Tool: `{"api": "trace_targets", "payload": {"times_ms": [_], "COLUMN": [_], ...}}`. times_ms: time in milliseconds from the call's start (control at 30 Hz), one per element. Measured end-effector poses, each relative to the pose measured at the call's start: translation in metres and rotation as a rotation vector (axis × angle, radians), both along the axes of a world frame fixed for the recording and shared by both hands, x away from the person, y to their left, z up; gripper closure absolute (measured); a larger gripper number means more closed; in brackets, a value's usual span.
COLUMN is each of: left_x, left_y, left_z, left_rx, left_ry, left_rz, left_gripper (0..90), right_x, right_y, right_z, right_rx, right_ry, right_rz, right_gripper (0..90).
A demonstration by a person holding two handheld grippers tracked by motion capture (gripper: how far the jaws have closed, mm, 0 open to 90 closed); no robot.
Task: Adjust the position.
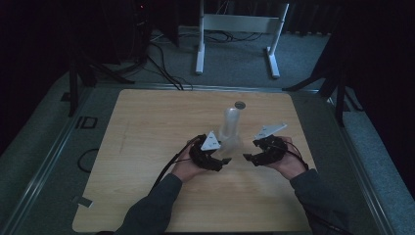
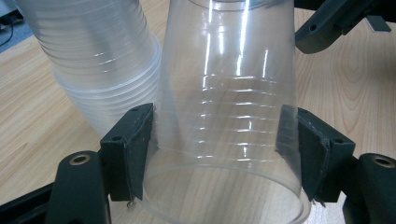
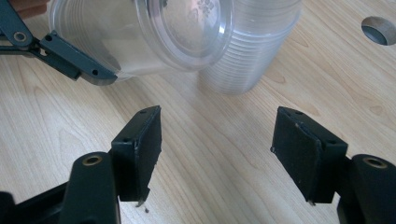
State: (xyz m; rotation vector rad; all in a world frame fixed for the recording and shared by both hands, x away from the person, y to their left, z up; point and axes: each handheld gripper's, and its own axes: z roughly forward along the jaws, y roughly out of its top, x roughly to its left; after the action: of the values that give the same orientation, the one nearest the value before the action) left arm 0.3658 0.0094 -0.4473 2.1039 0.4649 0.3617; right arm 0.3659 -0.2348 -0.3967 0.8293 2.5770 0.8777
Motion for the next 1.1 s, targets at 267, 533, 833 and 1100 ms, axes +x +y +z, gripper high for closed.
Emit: {"api": "trace_targets", "payload": {"times_ms": [267,533,833,1100], "left_x": [-0.001,-0.001,-0.003,-0.005], "left_y": [0.001,0.002,0.001,-0.002], "left_z": [0.001,0.001,0.001,0.000], "left_rx": [0.014,0.041,0.072,0.105], "left_ry": [0.004,-0.003,-0.009,-0.017], "left_rz": [-0.014,-0.029,-0.053,-0.072], "left_gripper": [29.1,29.1,29.3,29.5], "right_x": [0.000,0.000,0.000,-0.001], "right_y": [0.004,0.008,0.012,0.015], "right_z": [0.002,0.006,0.010,0.013], "right_rx": [-0.029,-0.079,-0.148,-0.206], "right_ry": [-0.004,-0.018,-0.026,-0.028], "right_rz": [0.023,0.056,0.094,0.127], "right_gripper": [34.2,35.3,35.5,35.5]}}
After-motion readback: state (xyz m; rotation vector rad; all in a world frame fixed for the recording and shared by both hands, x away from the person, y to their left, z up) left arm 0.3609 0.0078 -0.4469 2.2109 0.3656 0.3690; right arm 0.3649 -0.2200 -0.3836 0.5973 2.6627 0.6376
